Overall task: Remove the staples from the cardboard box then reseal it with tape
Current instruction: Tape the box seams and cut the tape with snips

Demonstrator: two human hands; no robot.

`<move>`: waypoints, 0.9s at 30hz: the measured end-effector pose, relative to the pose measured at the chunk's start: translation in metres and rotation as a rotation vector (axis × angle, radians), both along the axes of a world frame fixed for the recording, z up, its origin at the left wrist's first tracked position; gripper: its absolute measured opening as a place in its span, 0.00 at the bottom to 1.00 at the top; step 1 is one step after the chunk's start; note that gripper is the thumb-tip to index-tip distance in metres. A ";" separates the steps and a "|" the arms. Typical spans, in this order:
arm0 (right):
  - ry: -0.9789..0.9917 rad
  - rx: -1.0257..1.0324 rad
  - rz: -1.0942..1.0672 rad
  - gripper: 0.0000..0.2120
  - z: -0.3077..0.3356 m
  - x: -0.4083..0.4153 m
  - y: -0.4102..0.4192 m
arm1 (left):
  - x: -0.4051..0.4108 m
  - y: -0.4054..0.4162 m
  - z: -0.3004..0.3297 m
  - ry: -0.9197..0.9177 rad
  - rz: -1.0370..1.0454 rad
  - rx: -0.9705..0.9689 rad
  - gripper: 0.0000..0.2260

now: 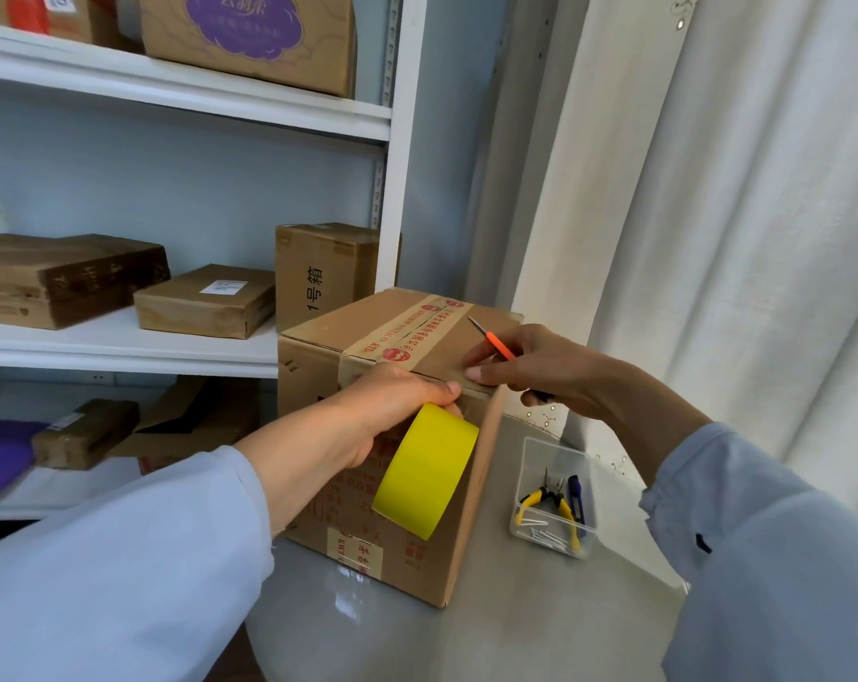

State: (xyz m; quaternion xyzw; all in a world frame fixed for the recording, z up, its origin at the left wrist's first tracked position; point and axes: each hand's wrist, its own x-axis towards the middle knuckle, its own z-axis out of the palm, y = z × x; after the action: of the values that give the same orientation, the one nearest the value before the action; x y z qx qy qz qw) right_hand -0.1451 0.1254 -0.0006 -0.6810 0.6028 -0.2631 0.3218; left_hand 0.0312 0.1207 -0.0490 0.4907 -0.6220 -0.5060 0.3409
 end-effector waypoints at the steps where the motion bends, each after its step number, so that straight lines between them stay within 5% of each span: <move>1: -0.033 0.017 0.004 0.09 0.000 -0.003 0.001 | 0.000 0.000 0.000 0.002 -0.004 0.004 0.12; 15: -0.332 0.100 0.000 0.17 -0.003 -0.005 0.011 | 0.002 0.008 0.001 0.005 -0.055 0.153 0.05; 24: -0.192 0.010 -0.105 0.13 -0.003 0.008 0.011 | 0.000 0.006 0.000 -0.002 -0.027 0.164 0.12; 27: -0.361 0.031 -0.109 0.13 -0.003 0.001 0.016 | 0.001 0.006 0.001 -0.006 -0.020 0.169 0.06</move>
State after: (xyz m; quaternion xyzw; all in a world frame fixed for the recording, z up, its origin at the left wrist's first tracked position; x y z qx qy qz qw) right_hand -0.1444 0.1414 -0.0033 -0.5841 0.5753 -0.3889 0.4203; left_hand 0.0326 0.1267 -0.0476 0.5131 -0.5827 -0.5587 0.2914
